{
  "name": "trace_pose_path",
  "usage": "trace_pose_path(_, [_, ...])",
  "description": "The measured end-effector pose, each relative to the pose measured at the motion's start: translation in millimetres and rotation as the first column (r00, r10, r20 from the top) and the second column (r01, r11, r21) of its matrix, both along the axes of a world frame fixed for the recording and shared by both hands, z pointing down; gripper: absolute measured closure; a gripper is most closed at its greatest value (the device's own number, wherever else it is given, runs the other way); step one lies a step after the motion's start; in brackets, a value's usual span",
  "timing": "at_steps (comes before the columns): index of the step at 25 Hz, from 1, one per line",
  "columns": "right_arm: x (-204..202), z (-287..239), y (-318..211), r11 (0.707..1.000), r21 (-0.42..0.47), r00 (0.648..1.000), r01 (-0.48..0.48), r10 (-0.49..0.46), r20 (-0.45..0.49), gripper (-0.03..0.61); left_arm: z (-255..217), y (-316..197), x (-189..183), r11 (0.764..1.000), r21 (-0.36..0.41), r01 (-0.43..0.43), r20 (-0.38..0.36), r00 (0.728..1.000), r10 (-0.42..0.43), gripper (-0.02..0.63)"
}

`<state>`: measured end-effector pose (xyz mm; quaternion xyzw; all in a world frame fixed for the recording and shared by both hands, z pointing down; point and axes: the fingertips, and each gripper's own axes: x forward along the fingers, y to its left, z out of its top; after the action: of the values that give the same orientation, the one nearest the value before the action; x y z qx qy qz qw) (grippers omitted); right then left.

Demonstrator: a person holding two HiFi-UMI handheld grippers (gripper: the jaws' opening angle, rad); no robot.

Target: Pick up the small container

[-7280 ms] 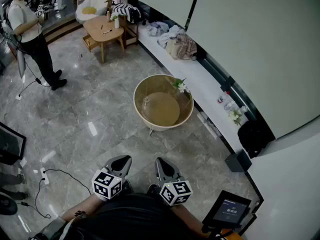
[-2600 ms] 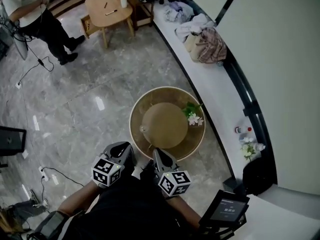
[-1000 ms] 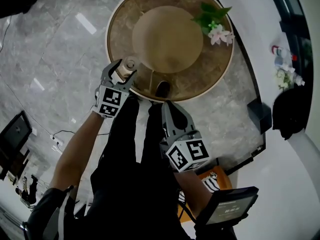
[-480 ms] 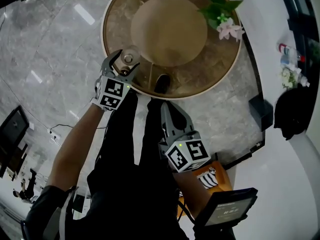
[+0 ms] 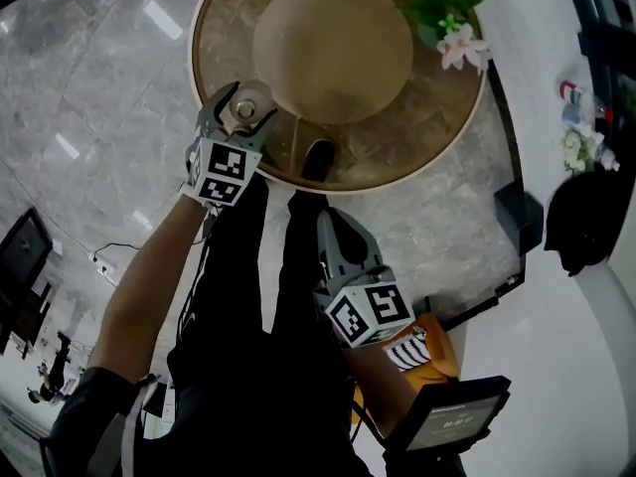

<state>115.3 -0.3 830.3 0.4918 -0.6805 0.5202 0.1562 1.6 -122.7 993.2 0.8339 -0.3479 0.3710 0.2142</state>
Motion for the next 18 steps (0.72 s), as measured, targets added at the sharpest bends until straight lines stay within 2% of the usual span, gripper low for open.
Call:
trace_pose_path(11, [7, 0, 0, 1.0, 0.001, 1.0, -0.013, 0.013, -0.005, 0.581, 3, -2, 2, 1.0, 0.001, -0.029, 0.029, 0.999, 0.029, 0.281])
trace_pose_path(18, [12, -7, -7, 1.0, 0.019, 1.0, -0.024, 0.024, -0.007, 0.581, -3, -4, -1, 1.0, -0.013, -0.019, 0.044, 0.999, 0.019, 0.281])
